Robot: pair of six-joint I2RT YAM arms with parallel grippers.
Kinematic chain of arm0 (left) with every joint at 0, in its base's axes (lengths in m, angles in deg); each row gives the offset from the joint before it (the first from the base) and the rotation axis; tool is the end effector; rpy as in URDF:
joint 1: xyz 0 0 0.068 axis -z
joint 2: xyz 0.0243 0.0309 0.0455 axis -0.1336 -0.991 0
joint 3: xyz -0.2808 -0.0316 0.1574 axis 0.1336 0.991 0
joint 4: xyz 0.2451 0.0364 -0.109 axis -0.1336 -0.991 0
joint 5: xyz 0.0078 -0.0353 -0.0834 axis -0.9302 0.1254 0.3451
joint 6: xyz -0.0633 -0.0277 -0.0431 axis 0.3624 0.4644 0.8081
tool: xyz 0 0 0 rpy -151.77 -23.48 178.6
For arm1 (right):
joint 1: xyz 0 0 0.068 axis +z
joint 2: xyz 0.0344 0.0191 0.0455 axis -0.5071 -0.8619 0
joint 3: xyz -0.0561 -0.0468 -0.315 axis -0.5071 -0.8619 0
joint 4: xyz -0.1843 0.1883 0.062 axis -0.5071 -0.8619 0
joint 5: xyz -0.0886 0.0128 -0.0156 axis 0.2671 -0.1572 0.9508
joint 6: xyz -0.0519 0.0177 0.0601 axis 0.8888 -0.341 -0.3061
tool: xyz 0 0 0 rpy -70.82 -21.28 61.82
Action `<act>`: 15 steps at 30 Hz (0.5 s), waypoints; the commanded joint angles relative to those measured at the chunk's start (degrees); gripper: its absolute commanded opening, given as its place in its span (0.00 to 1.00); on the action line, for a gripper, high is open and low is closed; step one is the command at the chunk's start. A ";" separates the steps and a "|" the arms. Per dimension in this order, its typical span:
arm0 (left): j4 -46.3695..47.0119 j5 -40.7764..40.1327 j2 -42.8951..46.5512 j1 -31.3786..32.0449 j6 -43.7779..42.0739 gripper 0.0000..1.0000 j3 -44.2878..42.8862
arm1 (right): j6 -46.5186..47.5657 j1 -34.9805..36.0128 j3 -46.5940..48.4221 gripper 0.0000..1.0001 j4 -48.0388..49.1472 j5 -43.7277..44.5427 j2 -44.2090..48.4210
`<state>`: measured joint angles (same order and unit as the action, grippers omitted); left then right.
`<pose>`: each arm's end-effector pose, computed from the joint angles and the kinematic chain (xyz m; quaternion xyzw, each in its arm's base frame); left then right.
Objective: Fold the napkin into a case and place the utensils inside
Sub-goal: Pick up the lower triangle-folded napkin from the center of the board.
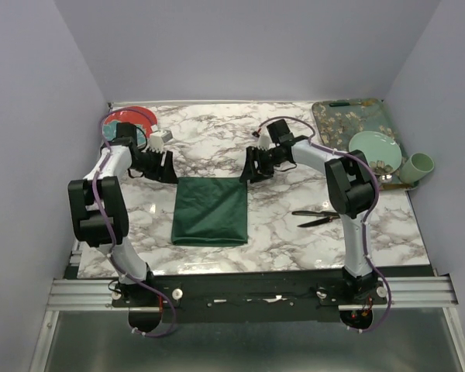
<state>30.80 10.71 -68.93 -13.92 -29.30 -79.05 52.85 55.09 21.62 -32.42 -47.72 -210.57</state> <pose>0.3696 -0.0065 0.2415 0.1938 0.9022 -0.2938 0.2494 0.4440 0.2520 0.1603 -0.1424 0.9032 0.3878 0.1168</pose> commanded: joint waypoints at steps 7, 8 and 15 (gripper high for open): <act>3.83 -5.06 -12.37 -0.79 7.32 0.61 -8.12 | 7.04 -1.07 3.14 0.63 -4.95 3.72 -1.35; 4.18 -5.50 -13.42 -0.79 7.49 0.61 -8.82 | 7.21 -1.07 3.49 0.62 -4.95 3.37 -1.79; 4.36 -6.55 -16.86 0.00 6.97 0.57 -10.23 | 7.92 -0.98 5.16 0.50 -4.95 -1.28 -4.69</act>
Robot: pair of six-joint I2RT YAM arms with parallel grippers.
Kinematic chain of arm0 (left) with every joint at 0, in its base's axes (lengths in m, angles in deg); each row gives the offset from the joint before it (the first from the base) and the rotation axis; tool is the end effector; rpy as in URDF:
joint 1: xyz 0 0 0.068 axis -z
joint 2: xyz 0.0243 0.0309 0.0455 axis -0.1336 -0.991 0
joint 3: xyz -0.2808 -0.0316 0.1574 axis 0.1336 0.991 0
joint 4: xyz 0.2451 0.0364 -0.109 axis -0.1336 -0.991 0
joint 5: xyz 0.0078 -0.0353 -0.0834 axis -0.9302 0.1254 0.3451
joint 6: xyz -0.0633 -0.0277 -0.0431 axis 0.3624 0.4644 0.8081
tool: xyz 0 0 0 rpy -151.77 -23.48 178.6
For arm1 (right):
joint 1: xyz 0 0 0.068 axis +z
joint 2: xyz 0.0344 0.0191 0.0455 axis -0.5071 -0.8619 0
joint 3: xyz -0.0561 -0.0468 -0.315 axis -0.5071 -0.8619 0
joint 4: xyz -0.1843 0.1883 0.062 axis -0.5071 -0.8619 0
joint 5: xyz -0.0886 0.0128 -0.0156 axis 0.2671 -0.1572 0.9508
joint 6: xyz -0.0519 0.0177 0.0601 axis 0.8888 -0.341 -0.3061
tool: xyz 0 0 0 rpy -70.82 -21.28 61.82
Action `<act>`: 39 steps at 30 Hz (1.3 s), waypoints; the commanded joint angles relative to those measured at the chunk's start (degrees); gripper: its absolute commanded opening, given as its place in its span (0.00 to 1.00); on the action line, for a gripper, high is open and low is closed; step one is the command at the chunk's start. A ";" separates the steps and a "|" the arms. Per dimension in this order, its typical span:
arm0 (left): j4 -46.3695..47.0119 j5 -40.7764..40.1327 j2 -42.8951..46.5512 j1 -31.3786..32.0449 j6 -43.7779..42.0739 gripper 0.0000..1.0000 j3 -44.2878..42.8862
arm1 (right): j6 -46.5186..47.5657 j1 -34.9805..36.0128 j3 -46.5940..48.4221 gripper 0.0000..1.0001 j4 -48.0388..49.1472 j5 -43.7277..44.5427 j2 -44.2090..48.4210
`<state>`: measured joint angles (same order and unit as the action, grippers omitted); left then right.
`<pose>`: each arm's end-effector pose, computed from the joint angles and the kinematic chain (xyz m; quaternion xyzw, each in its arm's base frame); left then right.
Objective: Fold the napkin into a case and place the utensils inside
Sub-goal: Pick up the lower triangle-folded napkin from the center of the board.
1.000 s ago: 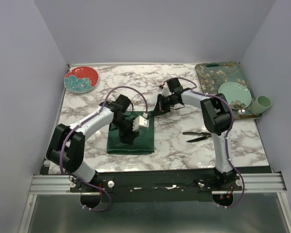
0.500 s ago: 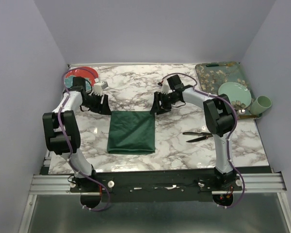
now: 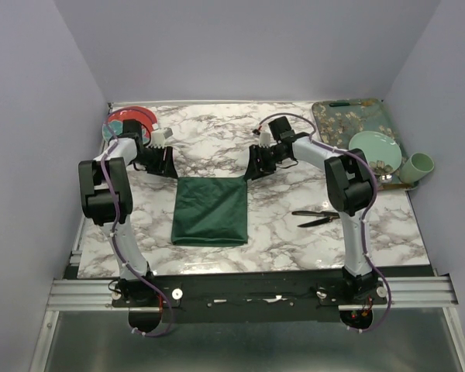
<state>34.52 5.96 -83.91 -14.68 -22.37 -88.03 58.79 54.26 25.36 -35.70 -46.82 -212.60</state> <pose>0.4359 0.0111 0.1870 0.1210 0.9309 -0.2734 0.2101 0.4563 0.2485 0.1586 -0.1769 0.9024 0.3709 0.1300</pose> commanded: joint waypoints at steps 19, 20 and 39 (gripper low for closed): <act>-1.98 -1.99 -5.93 5.16 -2.86 0.40 -3.36 | 3.81 -0.15 3.45 0.30 -2.11 -5.44 -4.68; -2.51 -2.08 -5.76 5.33 -3.30 0.42 -3.10 | 3.73 -0.24 3.45 0.29 -2.11 -5.35 -4.68; -5.42 -1.29 -5.93 6.83 -7.25 0.30 -3.18 | 5.83 -0.15 3.27 0.02 -2.29 -5.62 -3.98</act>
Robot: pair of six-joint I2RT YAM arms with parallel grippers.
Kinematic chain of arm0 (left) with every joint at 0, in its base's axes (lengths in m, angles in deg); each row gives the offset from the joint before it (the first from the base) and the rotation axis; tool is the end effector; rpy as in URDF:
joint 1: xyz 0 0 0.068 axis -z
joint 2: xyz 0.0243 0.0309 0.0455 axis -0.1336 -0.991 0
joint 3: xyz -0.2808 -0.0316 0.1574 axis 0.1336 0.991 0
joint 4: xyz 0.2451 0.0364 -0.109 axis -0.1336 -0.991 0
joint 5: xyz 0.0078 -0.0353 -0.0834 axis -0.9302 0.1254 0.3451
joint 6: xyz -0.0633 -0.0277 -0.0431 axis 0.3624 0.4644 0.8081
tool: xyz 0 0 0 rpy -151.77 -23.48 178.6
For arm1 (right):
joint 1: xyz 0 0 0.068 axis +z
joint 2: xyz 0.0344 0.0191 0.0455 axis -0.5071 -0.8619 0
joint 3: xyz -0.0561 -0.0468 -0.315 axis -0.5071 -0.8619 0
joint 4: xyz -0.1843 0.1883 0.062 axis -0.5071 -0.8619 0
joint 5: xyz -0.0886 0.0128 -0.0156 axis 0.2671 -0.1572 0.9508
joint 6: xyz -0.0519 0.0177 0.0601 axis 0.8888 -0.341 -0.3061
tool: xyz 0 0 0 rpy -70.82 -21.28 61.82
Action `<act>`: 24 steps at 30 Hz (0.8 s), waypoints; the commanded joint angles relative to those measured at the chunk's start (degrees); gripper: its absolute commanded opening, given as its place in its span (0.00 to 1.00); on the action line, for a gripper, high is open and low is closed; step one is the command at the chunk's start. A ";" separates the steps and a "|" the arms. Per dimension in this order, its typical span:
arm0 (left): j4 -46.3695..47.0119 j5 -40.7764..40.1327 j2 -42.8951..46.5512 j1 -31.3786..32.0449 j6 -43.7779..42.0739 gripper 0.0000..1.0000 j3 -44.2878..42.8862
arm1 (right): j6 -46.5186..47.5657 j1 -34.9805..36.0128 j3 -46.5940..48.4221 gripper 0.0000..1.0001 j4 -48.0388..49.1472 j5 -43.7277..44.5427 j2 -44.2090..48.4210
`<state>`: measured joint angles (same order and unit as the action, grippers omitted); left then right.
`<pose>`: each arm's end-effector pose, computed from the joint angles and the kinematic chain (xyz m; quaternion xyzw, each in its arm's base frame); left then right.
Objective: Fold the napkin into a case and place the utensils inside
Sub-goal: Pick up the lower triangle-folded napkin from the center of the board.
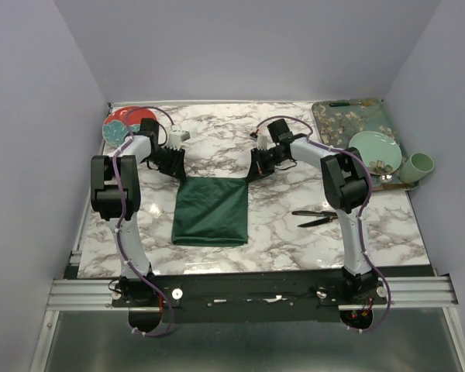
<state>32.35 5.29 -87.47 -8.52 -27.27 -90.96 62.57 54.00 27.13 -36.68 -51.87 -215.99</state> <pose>0.4452 -0.0349 0.1735 0.2028 0.9215 -0.2756 0.1840 0.4600 0.2527 0.1409 -0.2055 0.8866 0.3999 0.1082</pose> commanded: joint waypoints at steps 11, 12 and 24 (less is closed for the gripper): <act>1.39 3.08 6.05 0.67 -4.03 0.00 2.46 | 6.27 0.03 -0.34 0.01 0.10 -1.80 4.93; 1.84 3.51 6.77 0.58 -4.38 0.00 2.82 | 6.54 0.20 -0.78 0.01 0.54 -2.06 5.47; 4.39 4.39 10.28 -3.11 2.29 0.73 6.95 | 14.88 3.88 -4.21 0.00 1.51 -0.75 10.39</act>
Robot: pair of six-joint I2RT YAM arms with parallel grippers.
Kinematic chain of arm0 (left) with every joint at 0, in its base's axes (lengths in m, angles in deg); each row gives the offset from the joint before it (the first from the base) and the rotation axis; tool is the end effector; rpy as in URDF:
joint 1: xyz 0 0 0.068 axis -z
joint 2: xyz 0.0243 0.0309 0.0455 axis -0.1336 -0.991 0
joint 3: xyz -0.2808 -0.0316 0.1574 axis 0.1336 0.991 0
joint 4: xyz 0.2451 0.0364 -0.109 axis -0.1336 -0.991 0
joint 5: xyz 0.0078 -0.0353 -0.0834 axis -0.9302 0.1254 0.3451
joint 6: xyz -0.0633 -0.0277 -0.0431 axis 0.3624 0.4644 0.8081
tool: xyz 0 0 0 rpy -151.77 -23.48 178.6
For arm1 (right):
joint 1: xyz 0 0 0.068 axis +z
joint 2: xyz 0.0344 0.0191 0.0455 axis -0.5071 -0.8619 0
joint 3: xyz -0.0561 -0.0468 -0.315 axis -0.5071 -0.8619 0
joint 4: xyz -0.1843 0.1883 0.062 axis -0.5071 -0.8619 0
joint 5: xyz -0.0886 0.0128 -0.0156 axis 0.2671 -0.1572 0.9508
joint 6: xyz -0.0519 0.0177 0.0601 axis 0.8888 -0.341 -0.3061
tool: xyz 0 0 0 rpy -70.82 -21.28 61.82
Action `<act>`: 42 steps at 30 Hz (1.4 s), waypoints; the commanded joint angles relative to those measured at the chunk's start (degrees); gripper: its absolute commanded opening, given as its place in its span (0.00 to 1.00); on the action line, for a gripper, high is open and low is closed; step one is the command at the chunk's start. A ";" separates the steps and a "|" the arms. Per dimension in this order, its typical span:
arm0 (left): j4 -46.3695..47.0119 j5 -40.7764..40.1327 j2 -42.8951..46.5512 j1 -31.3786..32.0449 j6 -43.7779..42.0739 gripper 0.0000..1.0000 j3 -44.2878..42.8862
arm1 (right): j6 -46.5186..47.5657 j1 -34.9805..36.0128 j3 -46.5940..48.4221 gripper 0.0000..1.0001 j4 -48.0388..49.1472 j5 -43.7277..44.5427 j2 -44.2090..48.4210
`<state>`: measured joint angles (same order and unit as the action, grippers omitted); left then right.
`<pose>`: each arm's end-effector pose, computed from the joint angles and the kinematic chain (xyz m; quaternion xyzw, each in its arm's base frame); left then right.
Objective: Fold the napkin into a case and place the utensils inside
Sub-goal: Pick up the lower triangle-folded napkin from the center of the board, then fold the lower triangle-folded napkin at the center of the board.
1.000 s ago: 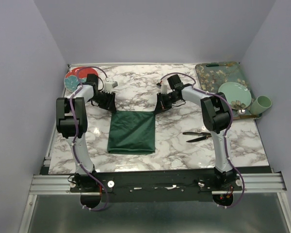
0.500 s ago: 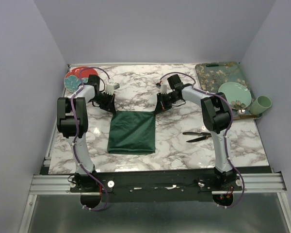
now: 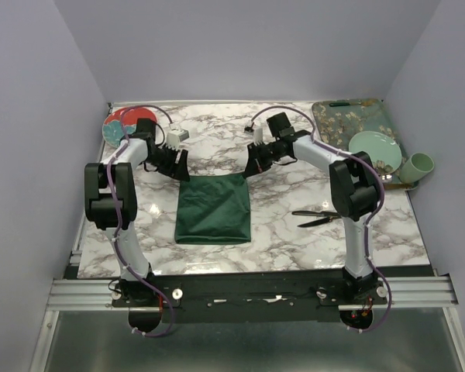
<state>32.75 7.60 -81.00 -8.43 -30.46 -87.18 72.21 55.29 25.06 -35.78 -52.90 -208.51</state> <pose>0.4230 -0.0382 0.2034 0.2382 0.9031 -0.2825 0.2189 0.4419 0.2583 0.1964 -0.3065 0.8422 0.4036 0.1841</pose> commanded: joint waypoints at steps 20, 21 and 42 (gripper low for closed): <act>8.57 2.34 17.53 -10.50 9.88 0.74 16.88 | 36.17 17.63 -11.80 0.00 -2.63 6.79 11.70; 8.57 2.34 17.88 -10.67 9.80 0.74 17.15 | 38.45 17.72 -12.41 0.01 -2.64 6.27 12.67; 4.35 4.02 22.80 -10.32 -2.16 0.60 18.21 | 58.24 18.16 -27.71 0.01 -2.72 6.08 22.43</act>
<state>39.35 9.77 -59.36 -19.58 -27.42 -67.20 125.54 73.17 -1.59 -37.73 -46.93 -188.14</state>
